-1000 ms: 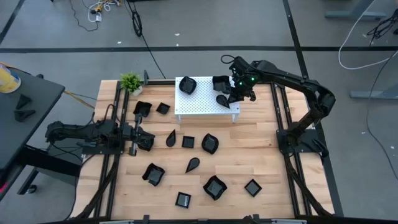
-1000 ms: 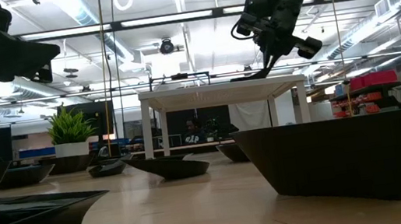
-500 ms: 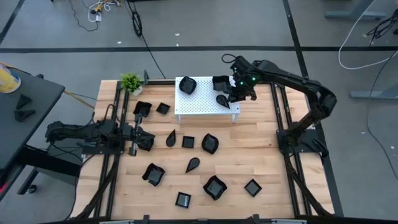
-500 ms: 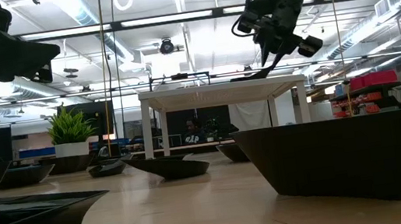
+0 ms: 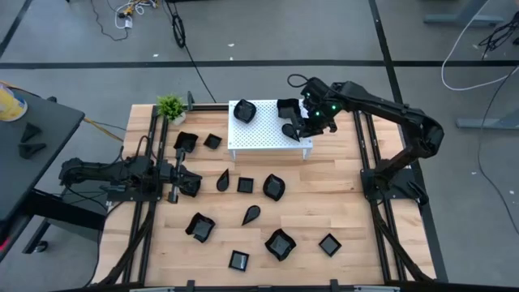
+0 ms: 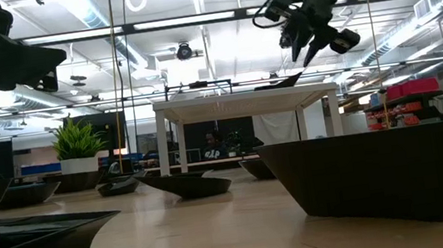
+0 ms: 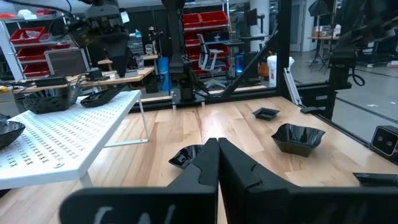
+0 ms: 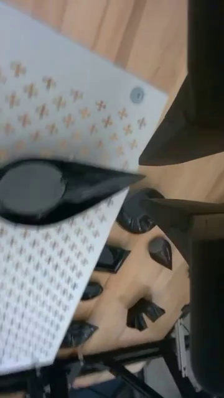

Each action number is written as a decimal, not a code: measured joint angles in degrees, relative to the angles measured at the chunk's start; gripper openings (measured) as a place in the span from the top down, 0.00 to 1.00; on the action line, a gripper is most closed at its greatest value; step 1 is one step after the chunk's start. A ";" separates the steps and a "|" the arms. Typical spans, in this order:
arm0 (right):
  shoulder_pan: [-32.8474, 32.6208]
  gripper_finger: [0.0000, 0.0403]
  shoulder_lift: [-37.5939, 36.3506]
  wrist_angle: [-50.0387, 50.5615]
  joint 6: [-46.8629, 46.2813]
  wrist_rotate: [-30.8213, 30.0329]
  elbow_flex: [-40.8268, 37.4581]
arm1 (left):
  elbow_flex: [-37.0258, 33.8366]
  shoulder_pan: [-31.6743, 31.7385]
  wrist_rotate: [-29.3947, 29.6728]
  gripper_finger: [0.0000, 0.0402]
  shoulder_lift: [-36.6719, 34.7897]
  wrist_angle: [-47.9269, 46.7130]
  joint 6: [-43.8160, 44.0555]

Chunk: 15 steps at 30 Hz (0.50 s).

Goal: Pick & Place Mini shaped plates
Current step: Put the square plate on the shelf

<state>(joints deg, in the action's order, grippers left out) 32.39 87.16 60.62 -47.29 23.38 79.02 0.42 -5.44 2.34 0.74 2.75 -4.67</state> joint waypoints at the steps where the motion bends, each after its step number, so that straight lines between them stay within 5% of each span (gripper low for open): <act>1: -0.29 0.76 -0.27 -0.63 0.06 -0.02 0.00 | 0.01 0.00 -0.01 0.99 -0.01 -0.01 0.00; 15: -8.83 0.76 -7.54 -4.48 2.12 0.02 -7.87 | 0.00 0.00 -0.01 0.99 0.02 0.00 0.00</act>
<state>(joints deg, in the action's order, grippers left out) 23.56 79.62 56.15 -45.17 23.40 71.16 0.41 -5.43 2.33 0.75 2.75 -4.67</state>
